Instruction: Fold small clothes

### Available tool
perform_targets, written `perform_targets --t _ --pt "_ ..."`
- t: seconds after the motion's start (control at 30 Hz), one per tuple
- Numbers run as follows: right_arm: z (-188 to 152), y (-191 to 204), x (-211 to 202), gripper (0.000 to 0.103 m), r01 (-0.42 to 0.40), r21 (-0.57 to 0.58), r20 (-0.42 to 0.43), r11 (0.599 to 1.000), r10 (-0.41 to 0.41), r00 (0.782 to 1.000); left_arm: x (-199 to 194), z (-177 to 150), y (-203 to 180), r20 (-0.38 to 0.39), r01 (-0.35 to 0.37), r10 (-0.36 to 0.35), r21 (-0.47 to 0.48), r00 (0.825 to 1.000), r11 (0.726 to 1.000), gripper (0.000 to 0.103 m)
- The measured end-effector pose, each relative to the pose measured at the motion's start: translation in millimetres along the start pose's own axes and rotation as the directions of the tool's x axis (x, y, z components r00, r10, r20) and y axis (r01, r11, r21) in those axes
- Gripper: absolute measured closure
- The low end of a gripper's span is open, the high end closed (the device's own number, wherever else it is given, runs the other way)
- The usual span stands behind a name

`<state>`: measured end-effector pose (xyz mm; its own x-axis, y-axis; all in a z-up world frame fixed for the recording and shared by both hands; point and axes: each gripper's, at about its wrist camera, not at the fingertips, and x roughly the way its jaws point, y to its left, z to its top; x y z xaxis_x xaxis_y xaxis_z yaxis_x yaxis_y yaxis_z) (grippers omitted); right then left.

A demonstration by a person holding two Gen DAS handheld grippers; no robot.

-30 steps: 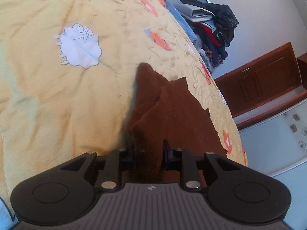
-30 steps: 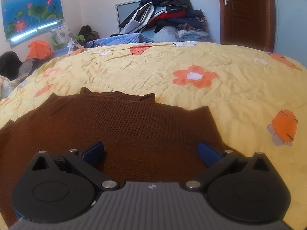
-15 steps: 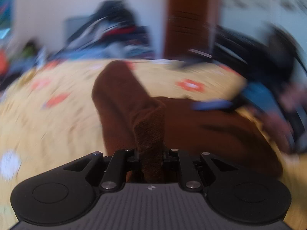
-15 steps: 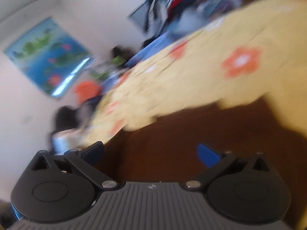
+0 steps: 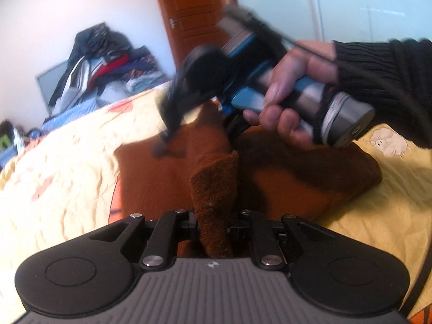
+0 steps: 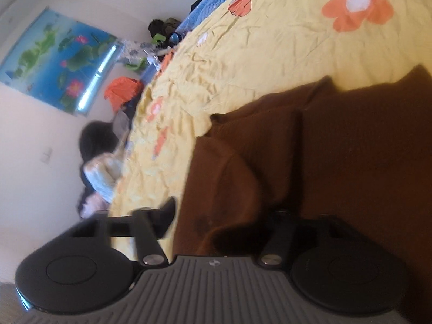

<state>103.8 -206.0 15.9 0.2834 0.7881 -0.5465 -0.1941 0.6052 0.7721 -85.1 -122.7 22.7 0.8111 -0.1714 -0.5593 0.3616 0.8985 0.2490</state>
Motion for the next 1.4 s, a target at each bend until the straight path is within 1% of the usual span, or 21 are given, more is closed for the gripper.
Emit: perform_targets --t 0.1,0.2,0.27,0.37,0.47,0.57,0.6,0.63,0.67,0.7,0.8,0.93,1.0,1.07,1.1,1.17,1.2,1.23,1.27,1.3,1.4 --pt "0 2 -8 0.086 0.056 -0.098 0.02 0.994 -0.054 0.998 4 13 -14 0.023 0.027 -0.029 0.059 0.999 0.998 0.089" --pt "6 4 -52 0.087 0.037 -0.167 0.088 0.985 -0.022 0.996 5 29 -37 0.076 0.078 -0.087 0.114 0.993 0.99 0.089" --pt "10 -5 -82 0.087 0.081 -0.19 0.118 0.978 -0.059 0.991 12 35 -54 0.073 0.127 -0.137 0.133 0.988 0.983 0.089" --pt "6 -38 -104 0.087 0.193 -0.157 0.123 0.969 -0.174 0.977 32 29 -76 0.008 0.202 -0.204 0.119 0.979 0.972 0.089" --pt "-8 -70 -110 0.084 0.205 -0.088 0.138 0.975 -0.192 0.972 31 18 -86 0.066 0.176 -0.19 0.176 0.98 0.969 0.084" --pt "-19 -87 -121 0.062 0.108 0.009 0.202 0.994 -0.107 0.973 15 16 -64 0.107 0.263 -0.28 0.15 0.954 0.953 0.075" --pt "-21 -87 -125 0.05 0.087 0.021 0.227 0.996 -0.089 0.97 8 15 -55 0.122 0.278 -0.294 0.129 0.948 0.952 0.072" --pt "-22 -85 -127 0.045 0.072 0.021 0.249 0.997 -0.075 0.965 2 14 -48 0.132 0.281 -0.294 0.11 0.947 0.954 0.061" --pt "-23 -82 -128 0.045 0.067 0.013 0.252 0.998 -0.068 0.965 1 12 -40 0.136 0.273 -0.285 0.1 0.949 0.957 0.048" --pt "-23 -79 -125 0.046 0.076 -0.002 0.231 0.997 -0.074 0.97 -2 11 -35 0.144 0.263 -0.274 0.094 0.951 0.96 0.043" --pt "-22 -70 -113 0.088 0.162 -0.07 0.175 0.984 -0.147 0.973 -13 7 -26 0.157 0.264 -0.277 0.099 0.948 0.96 0.04" --pt "-21 -63 -127 0.09 0.161 -0.123 0.194 0.979 -0.136 0.972 -16 3 -13 0.177 0.217 -0.225 0.065 0.958 0.974 0.009" --pt "-21 -73 -139 0.09 0.185 -0.098 0.217 0.978 -0.16 0.963 -11 -3 0 0.15 0.211 -0.213 0.029 0.965 0.977 0.007" --pt "-24 -88 -136 0.086 0.187 -0.056 0.2 0.981 -0.173 0.964 -7 -7 15 0.104 0.197 -0.198 0.019 0.975 0.98 0.007" --pt "-28 -94 -139 0.075 0.157 -0.03 0.204 0.987 -0.148 0.968 -9 -10 24 0.102 0.186 -0.187 0.018 0.977 0.982 0.007" --pt "-30 -97 -151 0.045 0.101 0.03 0.233 0.994 -0.105 0.967 -11 -11 48 0.12 0.172 -0.167 -0.032 0.979 0.985 0.006" --pt "-31 -95 -160 0.021 0.096 0.038 0.273 0.995 -0.103 0.957 -9 -9 62 0.12 0.181 -0.17 -0.089 0.978 0.979 0.006" --pt "-31 -91 -169 0.013 0.113 0.026 0.322 0.993 -0.115 0.94 -3 -5 78 0.116 0.193 -0.175 -0.17 0.978 0.966 0.006" --pt "-30 -89 -174 0.013 0.133 0.011 0.344 0.991 -0.128 0.93 6 -1 94 0.113 0.213 -0.188 -0.273 0.976 0.938 0.007" --pt "-26 -89 -174 0.015 0.154 0.007 0.335 0.988 -0.147 0.931 18 1 112 0.121 0.248 -0.218 -0.389 0.968 0.887 0.007" --pt "-10 -94 -156 0.015 0.188 0.013 0.253 0.982 -0.185 0.95 69 5 152 0.106 0.308 -0.327 -0.682 0.939 0.663 0.008"
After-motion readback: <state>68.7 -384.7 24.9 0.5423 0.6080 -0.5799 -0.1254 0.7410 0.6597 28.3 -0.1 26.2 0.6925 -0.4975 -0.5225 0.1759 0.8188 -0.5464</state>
